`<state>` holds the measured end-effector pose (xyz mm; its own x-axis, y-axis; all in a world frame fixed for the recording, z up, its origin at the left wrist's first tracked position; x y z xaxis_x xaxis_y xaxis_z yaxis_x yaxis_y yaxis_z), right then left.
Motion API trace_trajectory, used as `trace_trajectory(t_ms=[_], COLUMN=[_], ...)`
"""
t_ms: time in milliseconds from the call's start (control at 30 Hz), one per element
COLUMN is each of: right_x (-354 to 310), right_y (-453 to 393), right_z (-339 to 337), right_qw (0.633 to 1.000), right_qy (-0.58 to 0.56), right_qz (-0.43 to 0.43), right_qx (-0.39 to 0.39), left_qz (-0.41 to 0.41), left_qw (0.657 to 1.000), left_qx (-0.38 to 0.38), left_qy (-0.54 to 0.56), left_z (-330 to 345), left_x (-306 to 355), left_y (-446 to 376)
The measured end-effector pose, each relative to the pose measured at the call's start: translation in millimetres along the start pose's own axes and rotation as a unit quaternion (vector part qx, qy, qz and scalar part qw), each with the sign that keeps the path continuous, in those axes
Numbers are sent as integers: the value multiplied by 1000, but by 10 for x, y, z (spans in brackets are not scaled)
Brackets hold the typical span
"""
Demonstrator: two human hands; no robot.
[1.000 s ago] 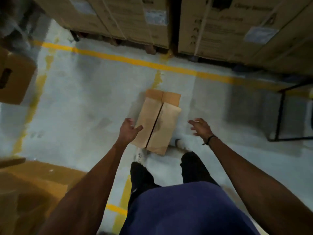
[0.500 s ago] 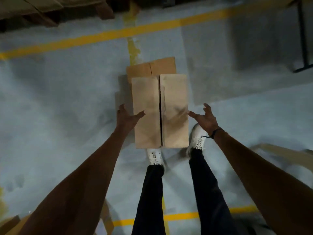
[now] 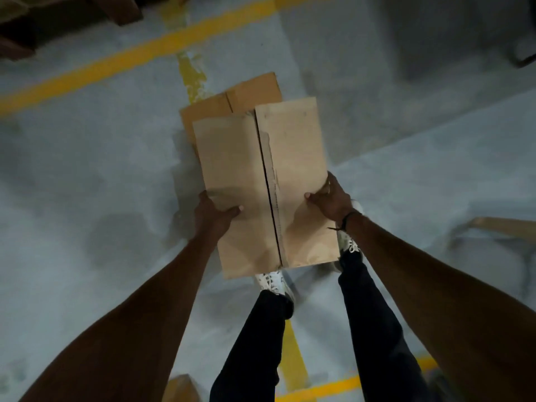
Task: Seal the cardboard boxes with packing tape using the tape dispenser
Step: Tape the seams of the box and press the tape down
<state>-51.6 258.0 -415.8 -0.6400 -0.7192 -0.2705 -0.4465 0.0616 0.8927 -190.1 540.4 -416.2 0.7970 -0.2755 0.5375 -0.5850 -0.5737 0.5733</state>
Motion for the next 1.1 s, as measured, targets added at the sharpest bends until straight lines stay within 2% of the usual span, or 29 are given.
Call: trace_trajectory(t_ms=[100,200,533,667,867,1100], right_x=[-25,-71,-335,-223,48,493], right_y=[388,942,3112,3845,4653,5022], right_z=[-342,-853,-3183,-4070,-5280,-6451], right_qw=[1000,999,980,963,929,888], right_qy=[-23,-41,-144,-196,-238,-293], right_qz=[-1,-7,-77,-106,-159,-183], right_qx=[2,15,112,155,236,304], left_qz=[38,82,281,329,388,454], left_qw=[999,996,959,943,918,885], left_qx=[-7,-23,-43,-37,-27,-35], left_qy=[-26,-8,22,38,75,98], left_z=[-168,-414,-1033,-1124,-937,-355], left_x=[433,1093,3746,4687,5872,6886], left_y=[279,625,1979,2671,3557,4228])
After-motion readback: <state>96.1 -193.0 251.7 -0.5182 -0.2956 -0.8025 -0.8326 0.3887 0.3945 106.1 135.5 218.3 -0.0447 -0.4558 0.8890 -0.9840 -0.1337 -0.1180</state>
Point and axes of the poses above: each hand's wrist, its own y-axis away from the middle knuckle, its own z-axis out of the palm, x = y × z, the point moved 4 cm from there along -y, towards the middle knuckle, and after that the axes turned 12 degrees about z, right-handed, at the moved point
